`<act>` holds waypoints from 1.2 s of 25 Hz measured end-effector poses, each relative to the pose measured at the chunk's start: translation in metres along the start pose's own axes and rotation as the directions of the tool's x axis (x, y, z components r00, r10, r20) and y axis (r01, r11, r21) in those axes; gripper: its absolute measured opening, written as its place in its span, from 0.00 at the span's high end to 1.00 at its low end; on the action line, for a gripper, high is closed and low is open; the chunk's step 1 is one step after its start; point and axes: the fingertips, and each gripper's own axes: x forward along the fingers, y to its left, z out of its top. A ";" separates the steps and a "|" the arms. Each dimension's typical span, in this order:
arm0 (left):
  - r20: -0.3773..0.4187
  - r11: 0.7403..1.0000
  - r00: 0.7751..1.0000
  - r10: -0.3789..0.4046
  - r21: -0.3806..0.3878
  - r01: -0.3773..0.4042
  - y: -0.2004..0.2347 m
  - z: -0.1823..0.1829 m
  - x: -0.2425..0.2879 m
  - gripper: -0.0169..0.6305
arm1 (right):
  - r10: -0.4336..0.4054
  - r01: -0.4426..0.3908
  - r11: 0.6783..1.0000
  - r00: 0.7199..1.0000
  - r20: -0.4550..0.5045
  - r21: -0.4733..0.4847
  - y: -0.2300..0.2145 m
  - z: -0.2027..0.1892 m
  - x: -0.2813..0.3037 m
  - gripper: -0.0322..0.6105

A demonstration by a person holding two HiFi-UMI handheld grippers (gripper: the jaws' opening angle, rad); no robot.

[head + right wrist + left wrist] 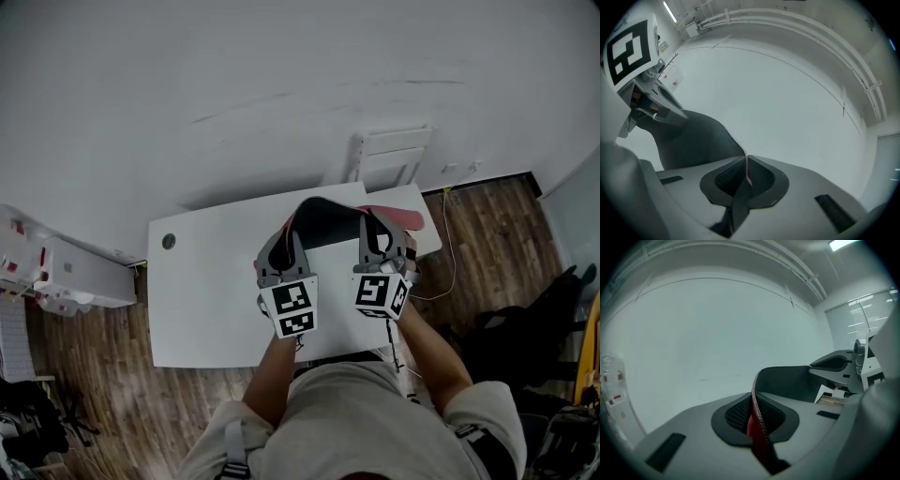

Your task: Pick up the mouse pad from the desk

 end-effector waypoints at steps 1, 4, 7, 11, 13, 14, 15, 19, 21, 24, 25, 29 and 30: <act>0.012 1.000 1.000 0.005 0.000 -0.005 0.002 0.006 -0.001 0.93 | 0.001 -0.001 1.000 1.000 0.008 0.022 -0.003 0.004 0.001 0.87; 0.052 1.000 0.998 0.019 -0.002 -0.019 0.009 0.025 -0.007 0.93 | 0.017 -0.021 0.996 0.999 0.047 0.085 -0.008 0.021 -0.001 0.87; 0.103 0.999 0.994 0.035 0.002 -0.036 0.018 0.049 -0.017 0.93 | 0.038 -0.054 0.989 0.992 0.118 0.137 -0.010 0.046 -0.005 0.87; 0.175 0.998 0.983 0.054 0.020 -0.059 0.026 0.079 -0.036 0.93 | 0.049 -0.085 0.982 0.977 0.207 0.167 -0.016 0.084 -0.016 0.87; 0.199 0.997 0.978 0.063 0.026 -0.070 0.028 0.089 -0.043 0.93 | 0.065 -0.101 0.983 0.972 0.225 0.152 -0.017 0.099 -0.022 0.87; 0.206 0.997 0.976 0.068 0.027 -0.075 0.029 0.092 -0.046 0.93 | 0.072 -0.108 0.984 0.970 0.232 0.144 -0.015 0.106 -0.024 0.87; 0.211 0.997 0.975 0.072 0.026 -0.079 0.030 0.094 -0.049 0.93 | 0.077 -0.114 0.984 0.967 0.243 0.140 -0.013 0.112 -0.026 0.87; 0.216 0.996 0.973 0.086 0.000 -0.088 0.034 0.094 -0.058 0.93 | 0.090 -0.136 0.978 0.958 0.272 0.156 -0.004 0.126 -0.033 0.87; 0.214 0.996 0.973 0.091 -0.009 -0.091 0.037 0.093 -0.060 0.93 | 0.099 -0.149 0.975 0.955 0.280 0.163 0.000 0.129 -0.034 0.87; 0.210 0.996 0.973 0.095 -0.015 -0.094 0.040 0.092 -0.063 0.93 | 0.110 -0.158 0.975 0.954 0.277 0.159 0.006 0.132 -0.034 0.87; 0.210 0.995 0.973 0.095 -0.016 -0.093 0.041 0.092 -0.064 0.93 | 0.112 -0.160 0.974 0.955 0.277 0.160 0.008 0.133 -0.034 0.87; 0.214 0.995 0.972 0.095 -0.016 -0.094 0.041 0.094 -0.067 0.93 | 0.112 -0.162 0.973 0.953 0.281 0.163 0.010 0.135 -0.034 0.87; 0.216 0.995 0.972 0.096 -0.016 -0.095 0.041 0.094 -0.068 0.93 | 0.110 -0.163 0.972 0.952 0.285 0.168 0.010 0.135 -0.034 0.87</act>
